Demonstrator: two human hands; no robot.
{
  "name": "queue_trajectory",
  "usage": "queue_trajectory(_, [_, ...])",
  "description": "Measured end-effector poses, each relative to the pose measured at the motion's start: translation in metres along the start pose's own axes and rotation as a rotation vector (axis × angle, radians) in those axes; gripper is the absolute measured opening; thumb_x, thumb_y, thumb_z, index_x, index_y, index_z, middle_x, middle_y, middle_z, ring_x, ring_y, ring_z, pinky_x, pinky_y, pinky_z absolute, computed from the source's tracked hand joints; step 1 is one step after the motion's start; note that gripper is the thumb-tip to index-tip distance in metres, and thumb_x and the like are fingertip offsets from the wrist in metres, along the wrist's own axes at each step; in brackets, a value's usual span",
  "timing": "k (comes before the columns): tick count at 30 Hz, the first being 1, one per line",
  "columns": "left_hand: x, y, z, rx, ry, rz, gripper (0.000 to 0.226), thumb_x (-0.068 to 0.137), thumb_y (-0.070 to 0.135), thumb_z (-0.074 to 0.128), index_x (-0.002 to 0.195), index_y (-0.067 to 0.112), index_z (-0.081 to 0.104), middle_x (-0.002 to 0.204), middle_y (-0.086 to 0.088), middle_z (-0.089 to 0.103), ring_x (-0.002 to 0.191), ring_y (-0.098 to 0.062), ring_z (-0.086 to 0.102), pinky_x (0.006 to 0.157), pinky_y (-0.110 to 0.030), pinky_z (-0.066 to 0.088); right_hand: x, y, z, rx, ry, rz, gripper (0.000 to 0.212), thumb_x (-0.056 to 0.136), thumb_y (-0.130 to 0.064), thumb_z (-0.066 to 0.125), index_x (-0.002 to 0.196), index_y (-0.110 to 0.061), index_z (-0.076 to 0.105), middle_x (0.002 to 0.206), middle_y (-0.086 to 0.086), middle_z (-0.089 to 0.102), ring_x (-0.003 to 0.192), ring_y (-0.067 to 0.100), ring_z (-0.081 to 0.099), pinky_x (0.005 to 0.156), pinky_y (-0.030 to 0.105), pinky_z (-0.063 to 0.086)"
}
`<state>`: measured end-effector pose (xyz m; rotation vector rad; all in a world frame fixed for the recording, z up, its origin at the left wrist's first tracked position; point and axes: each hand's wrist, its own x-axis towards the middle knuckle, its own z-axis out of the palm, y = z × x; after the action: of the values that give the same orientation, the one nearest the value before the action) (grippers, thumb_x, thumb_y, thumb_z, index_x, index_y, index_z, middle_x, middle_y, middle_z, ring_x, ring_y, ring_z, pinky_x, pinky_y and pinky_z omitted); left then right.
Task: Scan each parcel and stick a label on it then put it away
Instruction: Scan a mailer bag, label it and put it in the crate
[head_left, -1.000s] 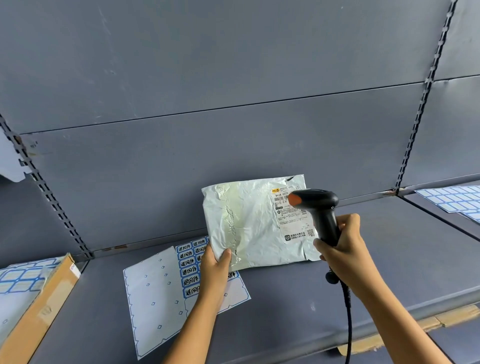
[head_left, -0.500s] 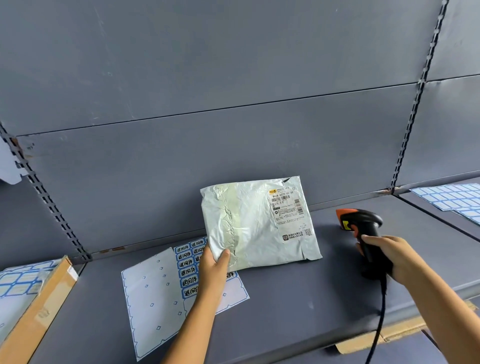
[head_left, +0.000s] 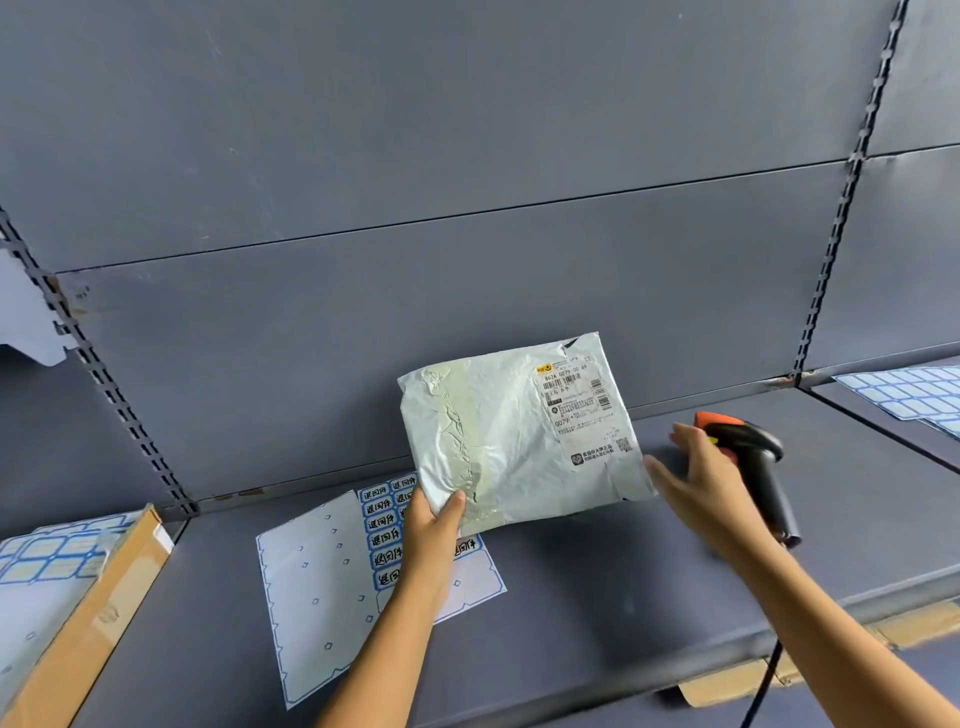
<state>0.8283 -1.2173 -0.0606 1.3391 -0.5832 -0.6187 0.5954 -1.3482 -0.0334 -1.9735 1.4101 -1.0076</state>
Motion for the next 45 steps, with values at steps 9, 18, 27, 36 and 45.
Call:
queue_trajectory(9, [-0.016,0.04,0.0,0.043,-0.202,-0.215,0.011,0.093,0.009,0.056,0.1,0.015,0.063,0.083,0.001,0.068,0.07,-0.01,0.063,0.06,-0.022,0.051,0.001,-0.017,0.008,0.541,-0.157,0.336,0.016,0.087,0.003,0.054,0.101,-0.005,0.056,0.092,0.009,0.059,0.075,0.017,0.054,0.057,0.028,0.047])
queue_trajectory(18, [-0.021,0.014,-0.048,0.685,-0.176,0.093,0.015,0.089,0.016,0.061,0.102,0.023,0.062,0.108,0.011,0.063,0.107,-0.009,0.058,0.084,-0.017,0.043,0.01,0.016,0.011,0.275,-0.125,0.383,0.017,0.08,0.003,0.054,0.094,-0.004,0.059,0.089,0.016,0.063,0.071,0.025,0.058,0.052,0.027,0.048])
queue_trajectory(27, [-0.019,0.009,-0.061,1.312,-0.398,0.187,0.072,0.091,0.053,0.049,0.15,0.03,0.016,0.158,0.01,0.017,0.145,-0.01,0.013,0.118,-0.029,0.013,-0.018,-0.003,0.034,-0.598,0.059,-0.098,0.046,0.072,-0.009,0.067,0.116,-0.003,0.056,0.12,0.02,0.05,0.115,0.039,0.037,0.091,0.046,0.03])
queue_trajectory(36, [-0.022,0.007,-0.063,1.396,-0.294,0.38,0.066,0.091,0.056,0.047,0.148,0.03,0.027,0.143,0.009,0.044,0.131,-0.012,0.04,0.103,-0.026,0.033,-0.066,-0.094,0.086,0.155,-0.509,-0.091,0.022,0.089,-0.009,0.054,0.109,-0.011,0.061,0.103,0.002,0.068,0.094,0.021,0.065,0.073,0.023,0.049])
queue_trajectory(45, [-0.027,-0.01,-0.066,1.194,-0.157,0.588,0.038,0.087,0.047,0.057,0.116,0.026,0.067,0.123,0.011,0.064,0.114,-0.007,0.058,0.094,-0.023,0.043,-0.066,-0.106,0.109,0.052,-0.623,0.067,0.016,0.084,-0.01,0.053,0.09,0.002,0.061,0.077,0.014,0.055,0.069,0.026,0.043,0.059,0.026,0.034])
